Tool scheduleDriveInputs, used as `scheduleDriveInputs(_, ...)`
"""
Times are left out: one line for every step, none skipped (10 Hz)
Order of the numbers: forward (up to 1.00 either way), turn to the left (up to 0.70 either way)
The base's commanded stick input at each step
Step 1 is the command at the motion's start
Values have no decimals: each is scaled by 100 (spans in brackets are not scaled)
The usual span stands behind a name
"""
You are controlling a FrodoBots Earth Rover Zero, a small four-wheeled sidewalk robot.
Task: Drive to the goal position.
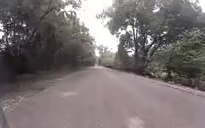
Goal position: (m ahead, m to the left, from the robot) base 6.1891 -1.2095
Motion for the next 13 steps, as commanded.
scheduleDriveInputs(70,0)
scheduleDriveInputs(70,0)
scheduleDriveInputs(70,0)
scheduleDriveInputs(70,0)
scheduleDriveInputs(70,0)
scheduleDriveInputs(70,0)
scheduleDriveInputs(70,0)
scheduleDriveInputs(70,0)
scheduleDriveInputs(70,0)
scheduleDriveInputs(70,0)
scheduleDriveInputs(70,0)
scheduleDriveInputs(70,0)
scheduleDriveInputs(70,0)
